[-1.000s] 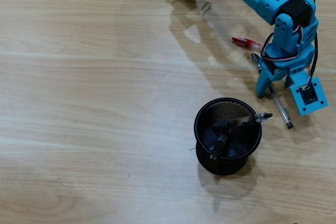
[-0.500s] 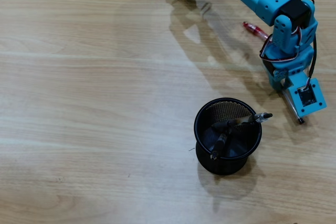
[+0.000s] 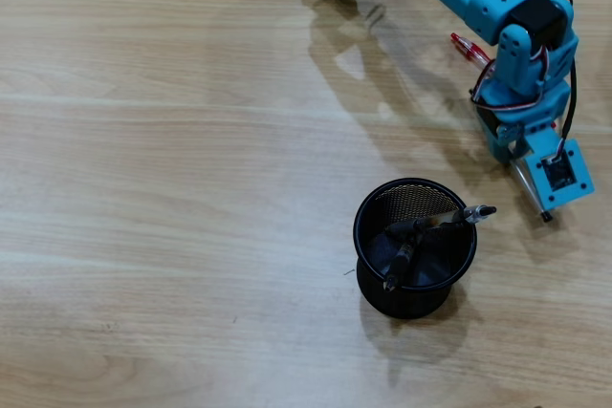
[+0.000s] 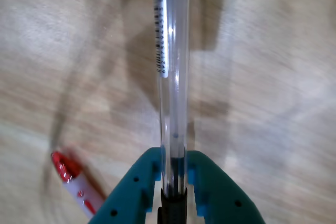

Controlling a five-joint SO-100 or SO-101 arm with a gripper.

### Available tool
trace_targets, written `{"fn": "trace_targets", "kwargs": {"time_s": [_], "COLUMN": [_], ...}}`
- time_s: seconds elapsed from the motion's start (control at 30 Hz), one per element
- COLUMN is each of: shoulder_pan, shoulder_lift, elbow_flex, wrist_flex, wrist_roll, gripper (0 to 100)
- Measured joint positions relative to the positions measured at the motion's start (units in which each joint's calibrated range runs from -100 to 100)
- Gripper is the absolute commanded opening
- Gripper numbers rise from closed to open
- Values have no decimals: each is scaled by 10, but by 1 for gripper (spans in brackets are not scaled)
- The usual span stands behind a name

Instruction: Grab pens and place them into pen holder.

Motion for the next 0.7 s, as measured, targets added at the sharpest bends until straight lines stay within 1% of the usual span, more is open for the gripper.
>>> {"fn": "trace_targets", "kwargs": {"time_s": [0.27, 0.4, 0.53, 0.63, 0.7], "shoulder_pan": [52, 91, 133, 165, 181], "shoulder_lift": [-167, -254, -342, -404, -439], "elbow_flex": [0, 28, 71, 118, 158], "wrist_flex": [136, 145, 136, 76, 14], "wrist_roll": [32, 59, 76, 94, 101], "gripper": [2, 2, 2, 2, 2]}}
